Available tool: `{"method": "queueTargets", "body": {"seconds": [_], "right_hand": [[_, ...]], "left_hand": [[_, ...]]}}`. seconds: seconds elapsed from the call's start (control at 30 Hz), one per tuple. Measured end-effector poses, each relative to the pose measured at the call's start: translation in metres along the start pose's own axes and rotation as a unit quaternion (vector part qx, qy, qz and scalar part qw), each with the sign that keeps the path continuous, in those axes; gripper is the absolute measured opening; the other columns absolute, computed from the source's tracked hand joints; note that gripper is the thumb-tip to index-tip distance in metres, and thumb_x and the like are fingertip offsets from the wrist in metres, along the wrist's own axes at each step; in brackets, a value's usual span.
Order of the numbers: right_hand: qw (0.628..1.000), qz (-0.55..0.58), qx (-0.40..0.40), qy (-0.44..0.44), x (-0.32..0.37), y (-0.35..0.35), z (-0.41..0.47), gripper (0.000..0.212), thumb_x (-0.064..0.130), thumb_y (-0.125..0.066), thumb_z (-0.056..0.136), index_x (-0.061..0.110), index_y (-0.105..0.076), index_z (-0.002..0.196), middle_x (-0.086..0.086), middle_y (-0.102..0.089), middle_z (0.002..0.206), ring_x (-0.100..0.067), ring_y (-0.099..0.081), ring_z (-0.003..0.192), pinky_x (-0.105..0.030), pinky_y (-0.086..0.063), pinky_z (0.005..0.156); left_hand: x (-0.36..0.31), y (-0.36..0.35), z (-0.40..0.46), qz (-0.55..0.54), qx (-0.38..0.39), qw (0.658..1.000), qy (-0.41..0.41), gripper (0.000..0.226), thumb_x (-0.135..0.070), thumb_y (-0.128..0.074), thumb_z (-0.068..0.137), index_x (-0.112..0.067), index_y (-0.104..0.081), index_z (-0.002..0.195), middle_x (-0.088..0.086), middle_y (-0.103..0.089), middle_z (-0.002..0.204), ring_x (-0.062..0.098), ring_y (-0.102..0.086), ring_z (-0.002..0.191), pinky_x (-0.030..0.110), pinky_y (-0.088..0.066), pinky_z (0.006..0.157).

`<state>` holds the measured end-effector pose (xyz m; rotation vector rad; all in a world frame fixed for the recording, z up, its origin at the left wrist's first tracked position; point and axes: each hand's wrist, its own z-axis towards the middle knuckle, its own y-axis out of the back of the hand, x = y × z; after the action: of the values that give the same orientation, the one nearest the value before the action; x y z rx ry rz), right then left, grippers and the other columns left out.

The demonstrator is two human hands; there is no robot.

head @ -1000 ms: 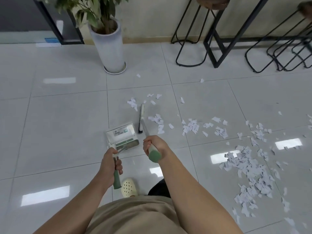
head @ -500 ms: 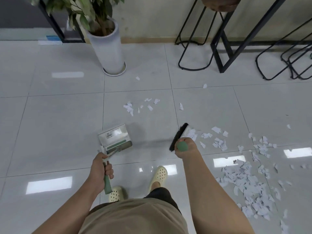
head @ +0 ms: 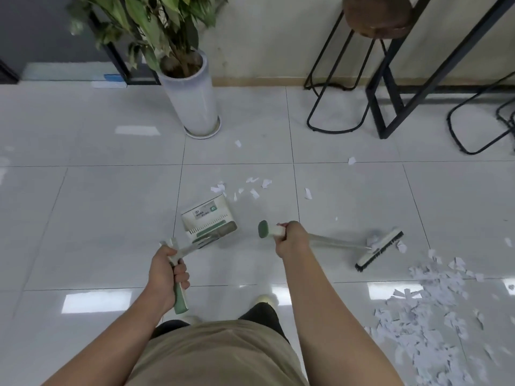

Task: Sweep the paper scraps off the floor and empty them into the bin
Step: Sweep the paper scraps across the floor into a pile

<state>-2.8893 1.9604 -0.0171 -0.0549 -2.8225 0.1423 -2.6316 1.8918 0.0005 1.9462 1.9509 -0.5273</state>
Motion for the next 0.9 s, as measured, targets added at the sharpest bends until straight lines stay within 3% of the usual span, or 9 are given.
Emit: {"method": "queueTargets", "body": {"seconds": [0.13, 0.23, 0.57, 0.73, 0.9], "right_hand": [[0.997, -0.05, 0.057, 0.012, -0.029, -0.041, -0.033, 0.018, -0.005, -0.043, 0.083, 0.006, -0.05, 0.071, -0.009, -0.052, 0.062, -0.02, -0.05, 0.052, -0.024, -0.046, 0.047], [0.99, -0.102, 0.102, 0.005, -0.046, -0.065, -0.042, 0.022, -0.005, -0.042, 0.084, 0.009, -0.046, 0.067, -0.006, -0.046, 0.051, -0.018, -0.043, 0.042, -0.022, -0.041, 0.042], [0.941, -0.152, 0.259, -0.154, -0.111, -0.202, -0.03, 0.022, 0.001, -0.047, 0.094, 0.013, -0.042, 0.076, 0.001, -0.042, 0.052, -0.005, -0.038, 0.034, -0.016, -0.039, 0.033], [0.928, -0.135, 0.265, -0.225, -0.145, -0.258, -0.014, 0.027, 0.006, -0.046, 0.097, 0.014, -0.044, 0.072, 0.003, -0.041, 0.048, -0.003, -0.039, 0.031, -0.014, -0.038, 0.03], [0.954, -0.116, 0.197, -0.195, -0.156, -0.275, 0.0, 0.023, 0.0, -0.044, 0.093, 0.014, -0.042, 0.075, 0.003, -0.037, 0.047, -0.007, -0.039, 0.03, -0.014, -0.038, 0.031]], "left_hand": [[-0.019, -0.008, 0.008, 0.002, -0.005, 1.0, -0.021, 0.02, -0.027, -0.042, 0.088, -0.023, -0.034, 0.07, -0.006, -0.027, 0.047, 0.01, -0.021, 0.035, 0.016, -0.021, 0.038], [-0.039, -0.007, 0.02, -0.021, -0.014, 0.999, -0.022, 0.02, -0.027, -0.043, 0.089, -0.022, -0.035, 0.071, -0.007, -0.027, 0.049, 0.009, -0.021, 0.036, 0.017, -0.021, 0.036], [-0.164, 0.035, 0.101, -0.023, -0.027, 0.999, -0.017, 0.015, -0.027, -0.044, 0.089, -0.024, -0.036, 0.076, -0.006, -0.026, 0.054, 0.01, -0.02, 0.038, 0.019, -0.022, 0.041], [-0.22, 0.061, 0.137, -0.013, -0.021, 1.0, -0.003, 0.009, -0.027, -0.045, 0.087, -0.024, -0.042, 0.08, -0.007, -0.025, 0.051, 0.009, -0.02, 0.036, 0.017, -0.022, 0.04], [-0.25, 0.079, 0.163, 0.057, -0.003, 0.998, 0.01, 0.017, -0.027, -0.048, 0.089, -0.022, -0.037, 0.077, -0.004, -0.027, 0.05, 0.012, -0.022, 0.035, 0.02, -0.024, 0.042]]}}
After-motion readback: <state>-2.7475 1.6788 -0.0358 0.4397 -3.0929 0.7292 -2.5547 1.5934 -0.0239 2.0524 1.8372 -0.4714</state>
